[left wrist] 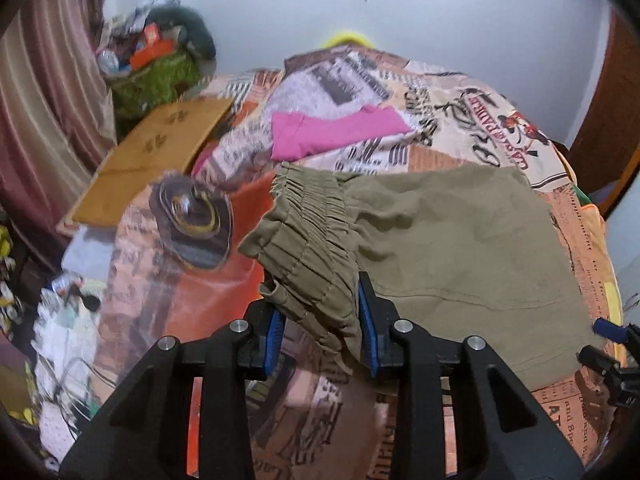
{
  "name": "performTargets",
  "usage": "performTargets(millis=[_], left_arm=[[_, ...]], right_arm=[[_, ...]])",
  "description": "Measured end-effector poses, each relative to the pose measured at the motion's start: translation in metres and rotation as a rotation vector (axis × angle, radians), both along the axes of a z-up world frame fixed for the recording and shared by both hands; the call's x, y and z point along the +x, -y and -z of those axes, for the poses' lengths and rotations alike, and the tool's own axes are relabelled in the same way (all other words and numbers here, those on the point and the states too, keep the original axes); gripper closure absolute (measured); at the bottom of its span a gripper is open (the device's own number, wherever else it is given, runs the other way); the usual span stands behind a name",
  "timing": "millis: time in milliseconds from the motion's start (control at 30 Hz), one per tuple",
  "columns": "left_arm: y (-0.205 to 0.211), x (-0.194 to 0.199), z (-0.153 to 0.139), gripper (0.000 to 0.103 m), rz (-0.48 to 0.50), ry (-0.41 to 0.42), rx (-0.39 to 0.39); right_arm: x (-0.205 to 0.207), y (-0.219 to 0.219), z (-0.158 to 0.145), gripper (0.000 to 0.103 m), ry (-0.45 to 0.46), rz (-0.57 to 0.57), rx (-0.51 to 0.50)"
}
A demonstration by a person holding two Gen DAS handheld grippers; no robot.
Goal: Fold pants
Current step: 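Grasp the elastic waistband with the left tool and lift it, then fold the waistband over the pants with the left tool and release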
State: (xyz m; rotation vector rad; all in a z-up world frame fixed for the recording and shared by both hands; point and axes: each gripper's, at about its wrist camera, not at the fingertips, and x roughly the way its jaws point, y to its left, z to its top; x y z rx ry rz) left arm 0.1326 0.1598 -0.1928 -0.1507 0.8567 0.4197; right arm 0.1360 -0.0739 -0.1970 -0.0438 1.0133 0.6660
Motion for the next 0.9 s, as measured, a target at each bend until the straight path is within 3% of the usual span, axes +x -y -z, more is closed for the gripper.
performTargets(millis=[233, 533, 733, 900], left_arm=[[0.042, 0.011, -0.037, 0.071, 0.110, 0.098, 0.123], [0.100, 0.040, -0.072, 0.075, 0.290, 0.184, 0.101], [0.140, 0.055, -0.075, 0.075, 0.403, 0.187, 0.097], [0.164, 0.065, -0.070, 0.076, 0.483, 0.163, 0.045]], right_arm=[[0.001, 0.031, -0.001, 0.028, 0.006, 0.128, 0.018], [0.002, 0.043, 0.021, 0.028, -0.060, 0.181, 0.022], [0.001, 0.047, 0.021, 0.028, -0.065, 0.176, 0.043], [0.001, 0.047, 0.021, 0.028, -0.063, 0.170, 0.050]])
